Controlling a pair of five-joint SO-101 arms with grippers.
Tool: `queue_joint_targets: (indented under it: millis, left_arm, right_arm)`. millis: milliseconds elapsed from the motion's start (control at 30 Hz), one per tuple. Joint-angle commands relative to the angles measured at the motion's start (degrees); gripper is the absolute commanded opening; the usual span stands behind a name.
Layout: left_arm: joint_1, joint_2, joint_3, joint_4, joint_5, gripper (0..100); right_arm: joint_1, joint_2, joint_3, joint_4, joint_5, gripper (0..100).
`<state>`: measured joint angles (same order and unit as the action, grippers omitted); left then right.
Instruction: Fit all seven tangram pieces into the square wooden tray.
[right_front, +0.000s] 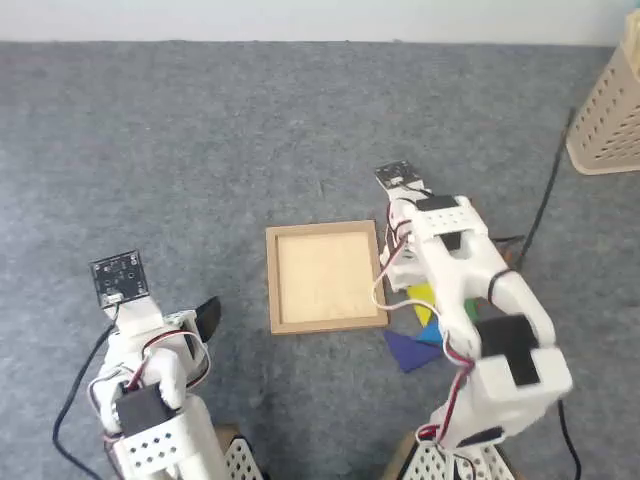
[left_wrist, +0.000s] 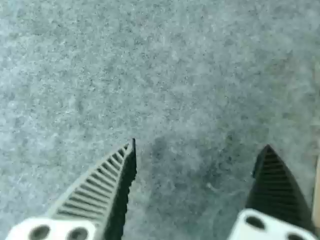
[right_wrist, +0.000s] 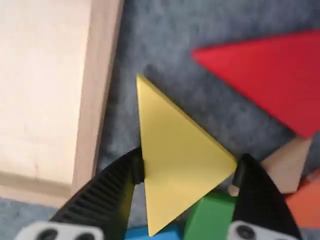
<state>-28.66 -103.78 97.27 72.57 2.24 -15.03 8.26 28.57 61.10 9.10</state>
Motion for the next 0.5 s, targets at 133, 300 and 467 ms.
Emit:
queue_joint_targets:
  millis: [133, 300, 467]
  left_arm:
    - [0.09, -0.7, -0.75, -0.09, -0.09, 35]
    - [0.09, -0.7, -0.75, -0.09, -0.09, 35]
    - [0.09, -0.7, -0.75, -0.09, -0.09, 35]
  right_arm:
    - [0.84, -16.66, 8.88, -2.68, -0.97, 24.5]
    - [1.01, -17.98, 9.23, -2.42, -0.97, 24.5]
    - [0.13, -17.89, 9.23, -2.42, 2.64, 26.2]
